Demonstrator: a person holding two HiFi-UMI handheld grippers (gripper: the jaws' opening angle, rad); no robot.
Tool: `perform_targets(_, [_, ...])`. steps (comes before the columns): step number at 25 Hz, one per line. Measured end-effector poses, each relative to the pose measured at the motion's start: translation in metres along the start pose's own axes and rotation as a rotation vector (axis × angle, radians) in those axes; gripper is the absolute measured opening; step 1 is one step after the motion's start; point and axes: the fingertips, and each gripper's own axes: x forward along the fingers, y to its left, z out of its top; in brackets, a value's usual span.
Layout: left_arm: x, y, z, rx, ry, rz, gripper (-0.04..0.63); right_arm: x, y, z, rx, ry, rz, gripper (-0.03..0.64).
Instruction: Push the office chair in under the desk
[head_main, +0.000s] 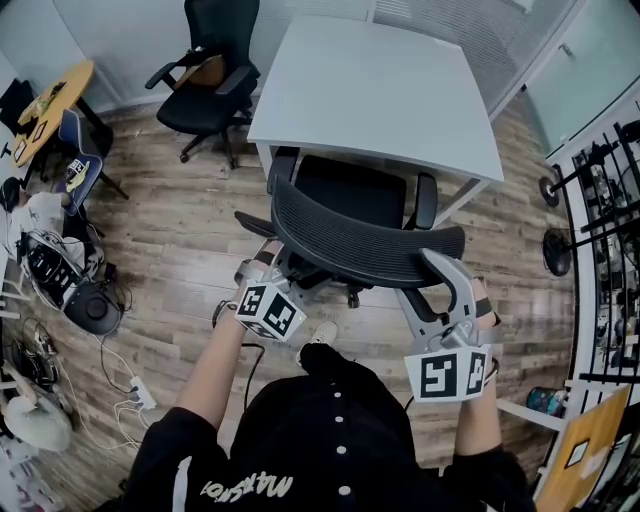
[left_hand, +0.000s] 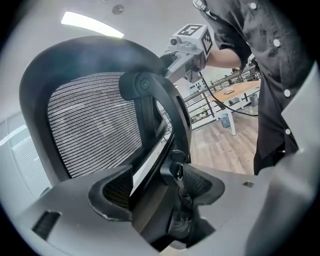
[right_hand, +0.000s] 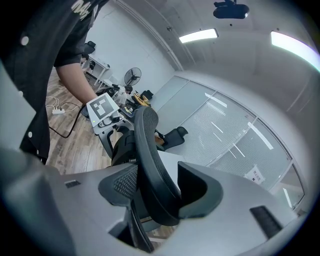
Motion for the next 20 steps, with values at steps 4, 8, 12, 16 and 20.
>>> perform_targets(4, [0.006, 0.011, -0.005, -0.002, 0.002, 0.002, 0.325, 0.011, -0.006, -0.001, 0.007, -0.005, -0.003, 0.239])
perform_targets(8, [0.011, 0.020, -0.008, -0.004, 0.005, 0.004, 0.325, 0.020, -0.013, -0.002, 0.007, -0.007, -0.002, 0.241])
perform_targets(12, [0.017, 0.030, -0.010, -0.005, 0.003, 0.006, 0.325, 0.029, -0.020, -0.004, 0.007, -0.009, -0.002, 0.241])
perform_targets(16, [0.022, 0.036, -0.014, -0.002, 0.001, 0.007, 0.325, 0.037, -0.024, -0.005, 0.008, -0.009, -0.004, 0.241])
perform_targets(20, [0.026, 0.043, -0.015, 0.000, -0.002, 0.006, 0.325, 0.044, -0.030, -0.007, 0.009, -0.008, -0.010, 0.241])
